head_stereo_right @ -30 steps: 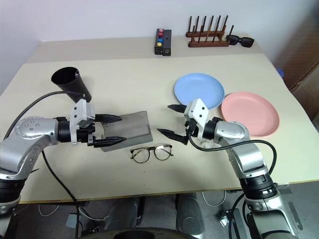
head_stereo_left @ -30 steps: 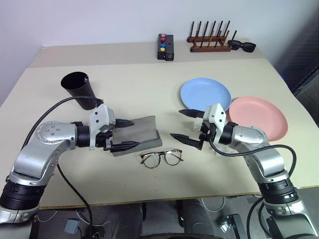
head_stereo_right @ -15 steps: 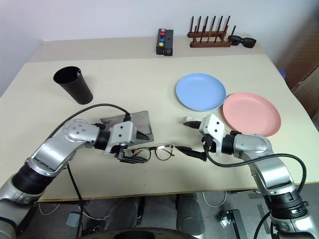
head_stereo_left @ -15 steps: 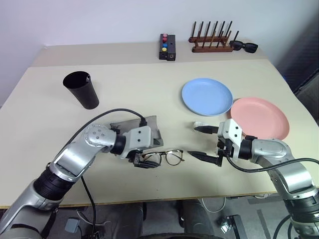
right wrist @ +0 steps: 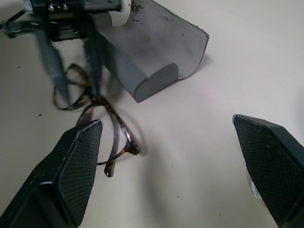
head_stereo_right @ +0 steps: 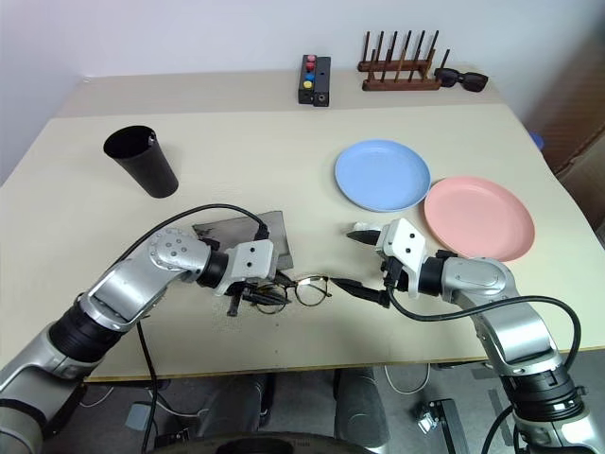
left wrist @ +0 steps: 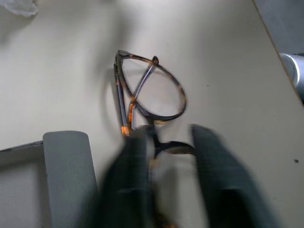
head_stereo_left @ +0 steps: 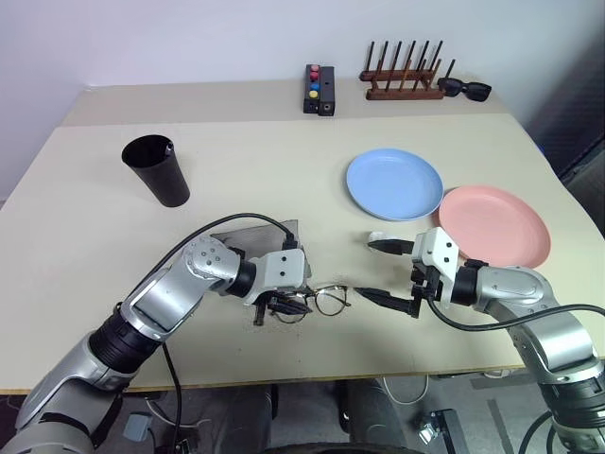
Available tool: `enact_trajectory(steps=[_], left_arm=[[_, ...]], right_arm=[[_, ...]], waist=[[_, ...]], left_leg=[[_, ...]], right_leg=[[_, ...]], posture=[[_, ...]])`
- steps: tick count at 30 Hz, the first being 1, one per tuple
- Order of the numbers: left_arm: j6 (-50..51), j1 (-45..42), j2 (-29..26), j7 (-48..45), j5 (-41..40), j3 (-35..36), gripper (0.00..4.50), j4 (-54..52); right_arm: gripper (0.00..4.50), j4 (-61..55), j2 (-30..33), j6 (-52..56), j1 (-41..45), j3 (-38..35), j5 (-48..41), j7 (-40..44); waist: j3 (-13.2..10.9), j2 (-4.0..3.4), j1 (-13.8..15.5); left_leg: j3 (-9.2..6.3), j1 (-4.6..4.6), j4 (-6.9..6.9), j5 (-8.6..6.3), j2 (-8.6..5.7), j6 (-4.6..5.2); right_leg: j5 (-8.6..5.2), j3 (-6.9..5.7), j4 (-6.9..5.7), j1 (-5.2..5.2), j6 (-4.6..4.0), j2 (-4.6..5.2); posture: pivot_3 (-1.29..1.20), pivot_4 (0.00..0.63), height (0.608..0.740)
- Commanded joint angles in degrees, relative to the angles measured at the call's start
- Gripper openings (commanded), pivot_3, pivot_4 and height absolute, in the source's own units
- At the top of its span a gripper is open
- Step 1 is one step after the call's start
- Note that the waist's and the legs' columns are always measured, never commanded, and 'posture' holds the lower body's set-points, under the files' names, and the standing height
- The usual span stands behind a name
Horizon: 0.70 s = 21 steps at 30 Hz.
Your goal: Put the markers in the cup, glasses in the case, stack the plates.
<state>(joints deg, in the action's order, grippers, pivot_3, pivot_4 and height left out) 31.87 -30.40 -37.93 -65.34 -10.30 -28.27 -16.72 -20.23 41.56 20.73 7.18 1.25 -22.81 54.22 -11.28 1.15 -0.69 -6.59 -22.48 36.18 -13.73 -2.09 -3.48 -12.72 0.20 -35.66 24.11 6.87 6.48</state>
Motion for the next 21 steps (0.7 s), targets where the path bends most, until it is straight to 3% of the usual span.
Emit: enact_trajectory(steps=[1, 11, 21], left_arm=[[-0.58, -0.37, 0.45, -0.27, 0.91, -0.52, 0.09, 0.2], [1.01, 0.4, 1.93, -0.88, -1.89, 1.29, 0.09, 1.16], [5.03, 0.56, 1.98, -1.3, -12.66, 13.88, 0.09, 0.43]], right_arm=[[4.5, -2.29, 0.17, -0.63, 0.04, -1.8, -0.71, -0.33], [4.5, -1.9, 0.54, -0.23, 0.81, -1.89, -0.6, -0.63], [4.5, -1.08, 2.42, 1.8, 2.42, -4.0, -0.78, -0.89]], waist=[[0.03, -0.05, 0.01], [0.02, -0.04, 0.01], [0.02, -0.04, -0.03]], left_leg=[[0.0, 0.05, -0.01, 0.0, 0.0, 0.0], [-0.01, 0.08, 0.01, -0.01, 0.0, 0.01], [-0.04, 0.08, 0.01, -0.01, 0.0, 0.01]], right_leg=[[0.0, 0.0, 0.06, -0.09, 0.0, 0.0], [0.0, -0.01, 0.21, -0.21, 0.0, 0.0], [0.0, -0.03, 0.21, -0.22, 0.0, 0.0]], posture=[[0.0, 0.15, 0.734], [0.0, 0.15, 0.734], [0.0, 0.15, 0.734]])
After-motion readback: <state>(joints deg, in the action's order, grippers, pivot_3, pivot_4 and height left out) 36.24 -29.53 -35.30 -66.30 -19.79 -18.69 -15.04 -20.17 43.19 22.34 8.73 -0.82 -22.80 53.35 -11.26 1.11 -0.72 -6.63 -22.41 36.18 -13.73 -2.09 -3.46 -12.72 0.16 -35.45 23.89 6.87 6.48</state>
